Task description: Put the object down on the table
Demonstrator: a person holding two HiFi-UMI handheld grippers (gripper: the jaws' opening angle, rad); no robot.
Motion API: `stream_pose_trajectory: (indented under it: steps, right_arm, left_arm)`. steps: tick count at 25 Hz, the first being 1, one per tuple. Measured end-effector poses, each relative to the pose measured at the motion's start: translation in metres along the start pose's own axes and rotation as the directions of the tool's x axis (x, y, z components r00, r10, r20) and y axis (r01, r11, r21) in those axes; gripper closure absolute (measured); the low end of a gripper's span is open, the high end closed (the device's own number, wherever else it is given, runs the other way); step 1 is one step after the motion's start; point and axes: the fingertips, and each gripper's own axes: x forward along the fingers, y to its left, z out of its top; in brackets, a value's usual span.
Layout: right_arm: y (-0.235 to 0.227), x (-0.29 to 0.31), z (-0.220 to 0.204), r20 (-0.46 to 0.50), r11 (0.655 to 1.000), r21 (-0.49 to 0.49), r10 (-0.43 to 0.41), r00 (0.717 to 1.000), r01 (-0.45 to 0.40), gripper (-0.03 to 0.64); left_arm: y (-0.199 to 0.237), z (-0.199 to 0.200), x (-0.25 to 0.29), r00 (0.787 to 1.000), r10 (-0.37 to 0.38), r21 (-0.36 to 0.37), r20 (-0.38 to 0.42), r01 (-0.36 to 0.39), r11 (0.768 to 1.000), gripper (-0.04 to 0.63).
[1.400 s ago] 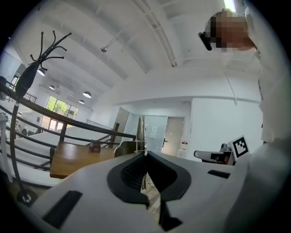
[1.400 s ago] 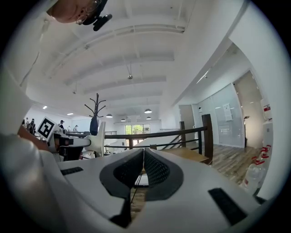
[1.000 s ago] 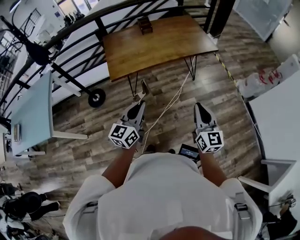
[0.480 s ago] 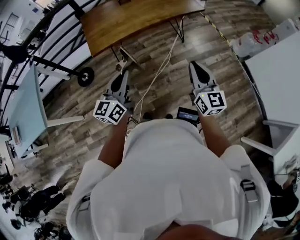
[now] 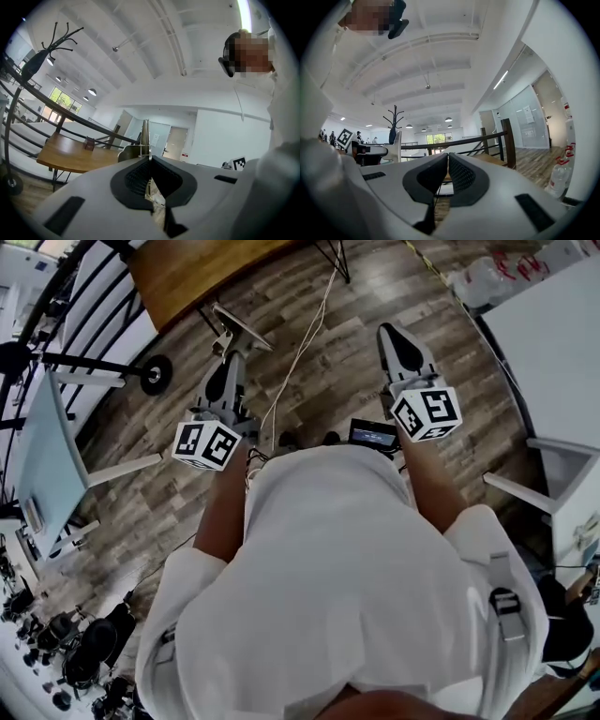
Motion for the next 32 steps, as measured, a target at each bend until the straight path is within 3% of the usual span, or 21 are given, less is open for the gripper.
stream_pose_trajectory:
  steps: [13,20,32]
  right_arm:
    - [-0.014,-0.022,-0.016,-0.012,0.999,0.050,-0.002,1.000,0.003,0.591]
    - [-0.030,-0.025,-0.029,-0.037,0.998,0.060,-0.035,0.999,0.038,0.591]
    - [-0.070,0.043,-0.033,-0.077,0.998,0.032,-0.044,0.996,0.046,0.591]
  left_arm:
    - [-0.010,-0.013,-0.010,0.999,0.038,-0.026,-0.024,-0.039,0.999,0.580]
    - [-0.007,-0.024,0.008,0.999,0.012,-0.046,-0.032,-0.013,0.999,0.580]
    - [0.031,-0.038,0.082,0.999,-0.020,-0.088,-0.034,0.017,0.996,0.580]
